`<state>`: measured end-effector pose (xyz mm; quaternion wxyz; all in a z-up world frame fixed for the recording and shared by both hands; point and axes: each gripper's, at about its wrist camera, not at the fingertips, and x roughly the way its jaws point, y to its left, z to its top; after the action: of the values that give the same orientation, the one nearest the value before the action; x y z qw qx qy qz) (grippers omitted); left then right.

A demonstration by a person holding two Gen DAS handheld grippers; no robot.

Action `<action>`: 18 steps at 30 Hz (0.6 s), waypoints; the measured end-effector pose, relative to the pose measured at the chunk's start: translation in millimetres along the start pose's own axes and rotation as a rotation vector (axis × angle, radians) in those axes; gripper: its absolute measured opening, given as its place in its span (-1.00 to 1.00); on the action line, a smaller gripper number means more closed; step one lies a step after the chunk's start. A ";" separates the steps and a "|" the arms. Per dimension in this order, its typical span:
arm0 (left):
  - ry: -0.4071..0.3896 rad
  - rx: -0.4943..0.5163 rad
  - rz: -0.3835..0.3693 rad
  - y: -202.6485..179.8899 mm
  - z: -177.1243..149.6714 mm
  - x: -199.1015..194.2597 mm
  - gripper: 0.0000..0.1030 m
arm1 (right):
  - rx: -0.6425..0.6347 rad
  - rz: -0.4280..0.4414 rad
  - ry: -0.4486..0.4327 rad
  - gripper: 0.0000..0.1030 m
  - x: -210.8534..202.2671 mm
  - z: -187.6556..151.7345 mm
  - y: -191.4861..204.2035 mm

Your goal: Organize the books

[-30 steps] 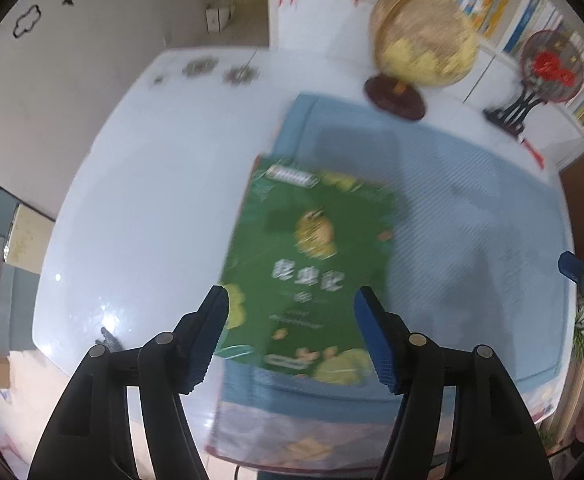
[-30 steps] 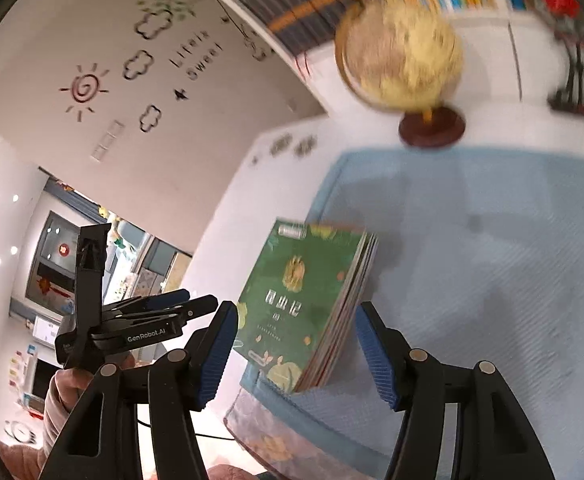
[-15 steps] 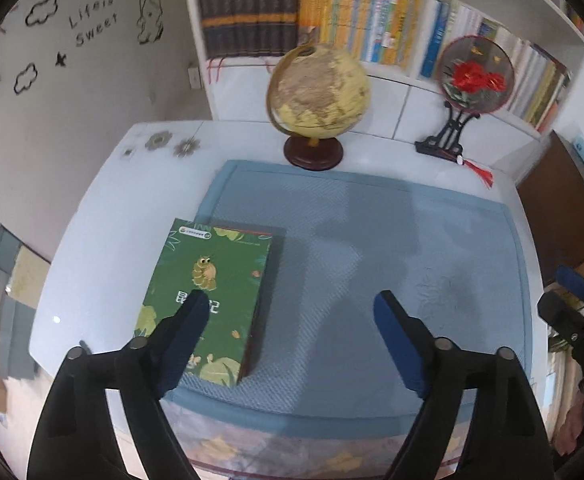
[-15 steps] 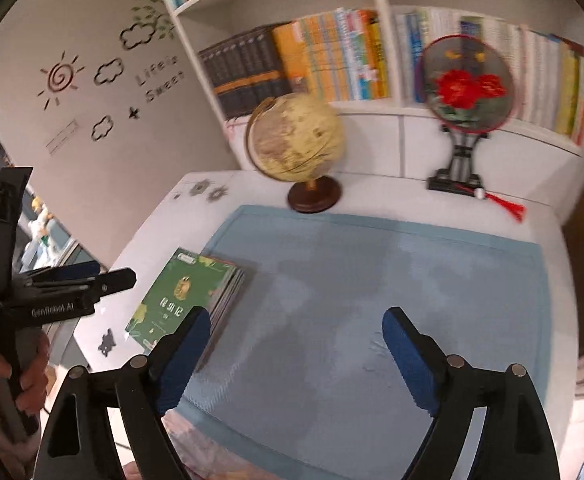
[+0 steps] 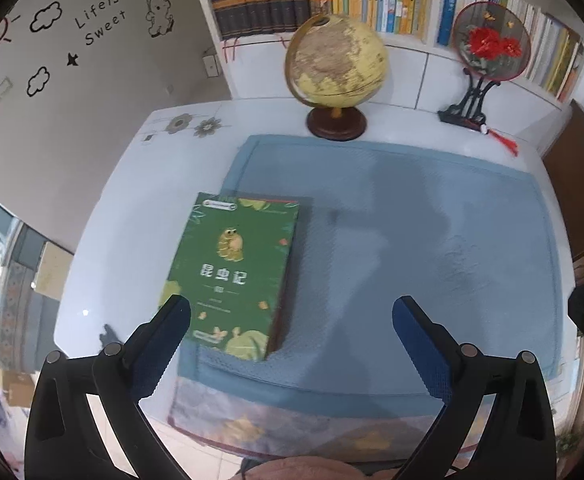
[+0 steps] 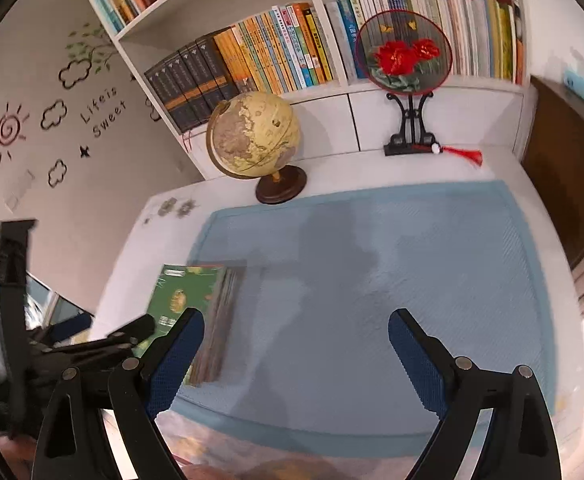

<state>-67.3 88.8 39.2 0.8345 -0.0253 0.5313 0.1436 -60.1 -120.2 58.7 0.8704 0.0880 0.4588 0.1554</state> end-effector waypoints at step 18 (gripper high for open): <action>-0.040 0.019 -0.080 16.5 5.0 5.4 0.97 | -0.053 -0.161 0.017 0.80 8.3 -15.4 39.8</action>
<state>-65.2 106.7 38.3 0.8502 -0.0358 0.5145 0.1055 -76.0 -79.9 55.4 0.8781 0.0264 0.4676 0.0976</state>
